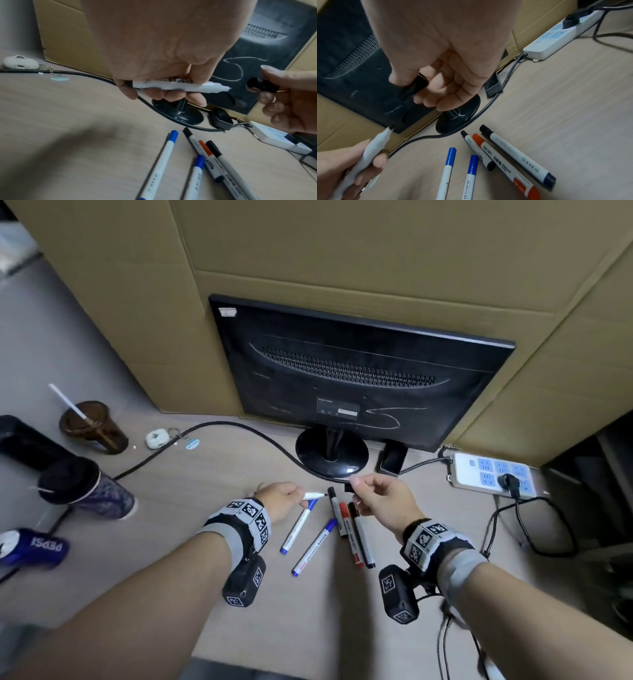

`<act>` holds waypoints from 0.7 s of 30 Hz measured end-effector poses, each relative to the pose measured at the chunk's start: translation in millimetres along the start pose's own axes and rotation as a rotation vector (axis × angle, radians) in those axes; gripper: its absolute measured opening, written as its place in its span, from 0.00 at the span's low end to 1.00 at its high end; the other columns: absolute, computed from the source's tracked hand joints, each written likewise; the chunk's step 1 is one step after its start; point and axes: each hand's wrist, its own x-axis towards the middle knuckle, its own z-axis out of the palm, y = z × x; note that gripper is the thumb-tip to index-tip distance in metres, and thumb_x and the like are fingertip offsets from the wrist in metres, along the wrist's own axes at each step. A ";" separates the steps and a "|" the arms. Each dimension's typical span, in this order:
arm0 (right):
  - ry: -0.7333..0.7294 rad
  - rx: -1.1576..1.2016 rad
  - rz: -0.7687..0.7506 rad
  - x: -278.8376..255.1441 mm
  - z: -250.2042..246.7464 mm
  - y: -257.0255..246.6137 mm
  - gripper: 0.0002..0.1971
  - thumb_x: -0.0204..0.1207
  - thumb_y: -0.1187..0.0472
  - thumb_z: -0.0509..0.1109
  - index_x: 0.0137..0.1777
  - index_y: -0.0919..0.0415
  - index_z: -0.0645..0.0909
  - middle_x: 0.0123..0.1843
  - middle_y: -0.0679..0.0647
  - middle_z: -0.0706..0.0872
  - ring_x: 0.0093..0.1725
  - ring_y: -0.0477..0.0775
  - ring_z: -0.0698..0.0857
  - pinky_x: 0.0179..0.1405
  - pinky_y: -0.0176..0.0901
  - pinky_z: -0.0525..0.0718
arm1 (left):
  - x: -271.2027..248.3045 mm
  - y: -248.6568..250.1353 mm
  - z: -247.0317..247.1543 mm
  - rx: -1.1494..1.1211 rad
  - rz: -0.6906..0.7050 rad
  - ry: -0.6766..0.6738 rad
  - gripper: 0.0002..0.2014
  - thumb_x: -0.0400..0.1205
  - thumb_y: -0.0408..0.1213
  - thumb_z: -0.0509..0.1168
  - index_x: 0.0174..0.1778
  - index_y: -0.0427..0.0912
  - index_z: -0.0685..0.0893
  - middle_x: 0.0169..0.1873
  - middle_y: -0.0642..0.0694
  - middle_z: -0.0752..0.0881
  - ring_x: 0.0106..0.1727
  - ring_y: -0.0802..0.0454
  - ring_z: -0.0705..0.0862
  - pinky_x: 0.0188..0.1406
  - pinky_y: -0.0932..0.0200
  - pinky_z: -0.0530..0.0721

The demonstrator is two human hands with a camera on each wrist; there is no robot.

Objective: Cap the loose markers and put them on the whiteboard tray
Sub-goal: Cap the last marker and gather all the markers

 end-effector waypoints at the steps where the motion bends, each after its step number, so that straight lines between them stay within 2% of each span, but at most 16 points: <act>1: -0.003 -0.004 -0.001 -3.3 -1.6 -1.3 0.15 0.80 0.50 0.77 0.43 0.63 0.88 0.33 0.55 0.87 0.30 0.50 0.84 0.34 0.40 0.87 | -3.7 3.9 0.6 0.000 0.012 0.005 0.18 0.83 0.62 0.53 0.36 0.68 0.87 0.50 0.50 0.85 0.64 0.42 0.78 0.74 0.45 0.74; 3: -0.005 -0.004 -0.005 -9.5 -4.4 -3.1 0.16 0.80 0.50 0.77 0.42 0.65 0.88 0.31 0.54 0.85 0.30 0.50 0.83 0.34 0.41 0.87 | -8.9 9.9 1.8 0.002 0.038 0.006 0.19 0.86 0.59 0.53 0.38 0.65 0.87 0.43 0.55 0.82 0.65 0.42 0.78 0.74 0.45 0.74; 6: -0.005 -0.011 -0.026 -15.6 -10.4 -3.4 0.18 0.81 0.49 0.77 0.43 0.68 0.89 0.27 0.56 0.83 0.28 0.52 0.82 0.35 0.45 0.88 | -13.5 18.6 2.2 0.000 0.077 -0.013 0.20 0.89 0.54 0.51 0.49 0.60 0.89 0.42 0.57 0.81 0.65 0.41 0.79 0.74 0.43 0.74; 8: 0.000 -0.017 -0.027 -17.6 -14.2 -2.6 0.16 0.81 0.50 0.77 0.45 0.66 0.90 0.25 0.56 0.83 0.27 0.53 0.83 0.34 0.45 0.88 | -16.3 23.3 3.7 0.001 0.091 -0.013 0.20 0.90 0.52 0.51 0.47 0.59 0.89 0.38 0.62 0.79 0.59 0.43 0.77 0.74 0.43 0.74; 10: -0.009 -0.011 -0.033 -19.2 -16.9 -1.6 0.10 0.81 0.55 0.78 0.46 0.62 0.92 0.26 0.56 0.84 0.28 0.51 0.84 0.36 0.44 0.89 | -17.0 26.5 6.0 0.007 0.107 -0.005 0.20 0.90 0.52 0.51 0.41 0.62 0.86 0.39 0.60 0.79 0.59 0.43 0.77 0.73 0.43 0.74; 13: -0.046 0.021 -0.046 -19.9 -19.5 -0.8 0.03 0.83 0.64 0.75 0.50 0.60 0.91 0.31 0.58 0.85 0.30 0.47 0.87 0.39 0.40 0.90 | -17.2 30.4 8.6 -0.003 0.116 0.004 0.20 0.90 0.52 0.50 0.46 0.61 0.88 0.38 0.58 0.78 0.56 0.44 0.74 0.72 0.43 0.74; 16: -0.059 0.010 -0.047 -17.5 -22.0 1.0 0.05 0.82 0.69 0.75 0.55 0.64 0.90 0.31 0.54 0.84 0.33 0.44 0.90 0.38 0.34 0.89 | -14.4 31.1 9.2 0.007 0.130 -0.005 0.21 0.90 0.52 0.48 0.49 0.62 0.88 0.42 0.56 0.80 0.62 0.44 0.74 0.73 0.43 0.72; 18: -0.063 0.001 -0.043 -16.2 -23.6 2.1 0.06 0.81 0.69 0.76 0.56 0.66 0.89 0.29 0.52 0.85 0.34 0.45 0.91 0.38 0.34 0.89 | -12.6 31.1 9.8 0.026 0.125 -0.014 0.22 0.90 0.52 0.47 0.53 0.61 0.89 0.46 0.54 0.81 0.65 0.44 0.73 0.73 0.43 0.70; 21: -0.070 0.008 -0.049 -13.8 -23.8 2.5 0.07 0.81 0.69 0.77 0.57 0.67 0.89 0.31 0.54 0.85 0.35 0.47 0.91 0.43 0.39 0.91 | -10.0 32.1 9.0 0.019 0.117 -0.030 0.21 0.91 0.52 0.47 0.54 0.60 0.89 0.41 0.56 0.77 0.63 0.42 0.75 0.72 0.43 0.72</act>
